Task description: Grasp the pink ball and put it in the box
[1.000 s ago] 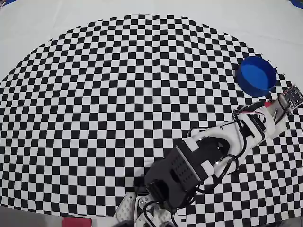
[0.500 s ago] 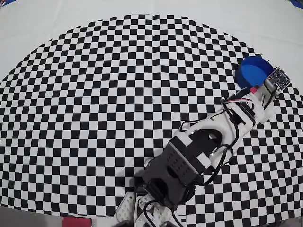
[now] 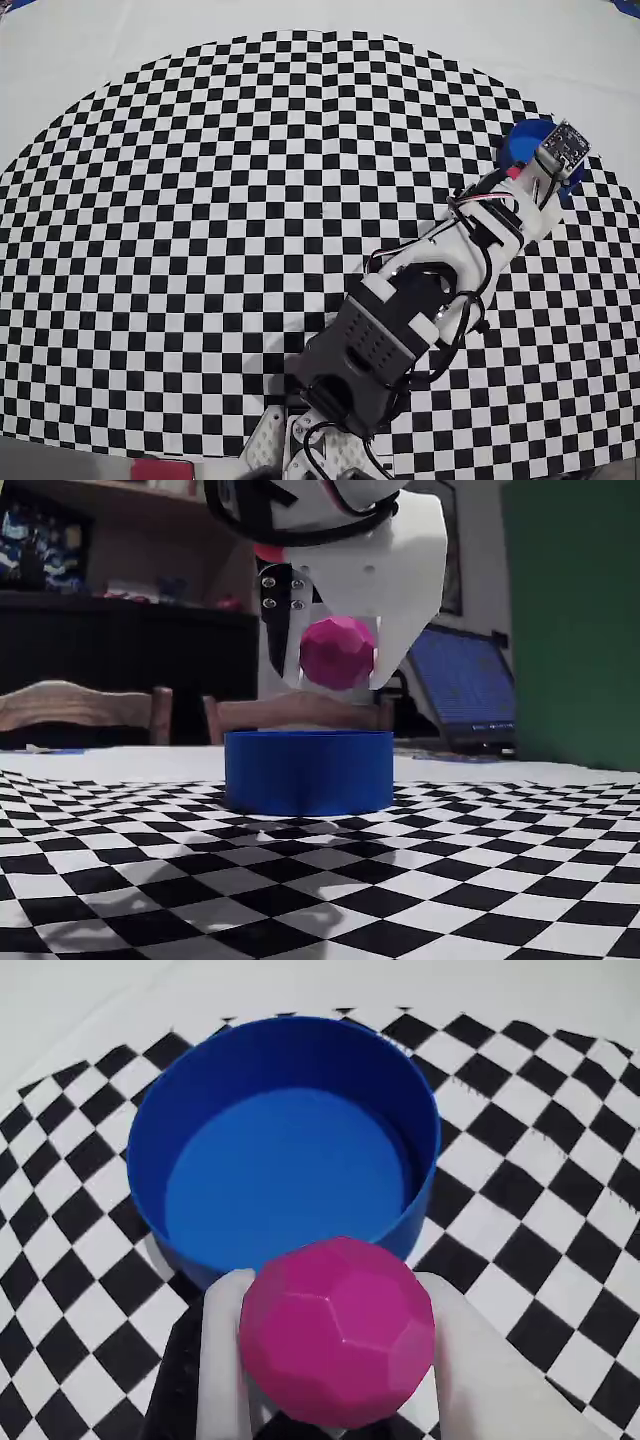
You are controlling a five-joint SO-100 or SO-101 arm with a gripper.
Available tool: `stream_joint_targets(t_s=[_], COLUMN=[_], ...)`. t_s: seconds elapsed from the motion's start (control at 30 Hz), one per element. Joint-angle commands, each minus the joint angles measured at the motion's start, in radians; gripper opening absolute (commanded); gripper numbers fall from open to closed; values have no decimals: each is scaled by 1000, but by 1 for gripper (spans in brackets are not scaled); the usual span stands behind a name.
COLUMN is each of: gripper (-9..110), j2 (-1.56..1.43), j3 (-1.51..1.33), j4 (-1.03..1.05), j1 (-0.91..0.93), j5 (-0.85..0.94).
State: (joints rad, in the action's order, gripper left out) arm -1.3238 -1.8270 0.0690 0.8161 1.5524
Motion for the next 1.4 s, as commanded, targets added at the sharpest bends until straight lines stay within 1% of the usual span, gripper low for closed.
stream_joint_targets(t_s=[0.0,0.77,1.37], gripper=[0,0,0], j2=[-87,2,170], j3=[15,147,344], j4=[-18,-20,0], j1=[-17,-17,-8], j5=[5,5,-3])
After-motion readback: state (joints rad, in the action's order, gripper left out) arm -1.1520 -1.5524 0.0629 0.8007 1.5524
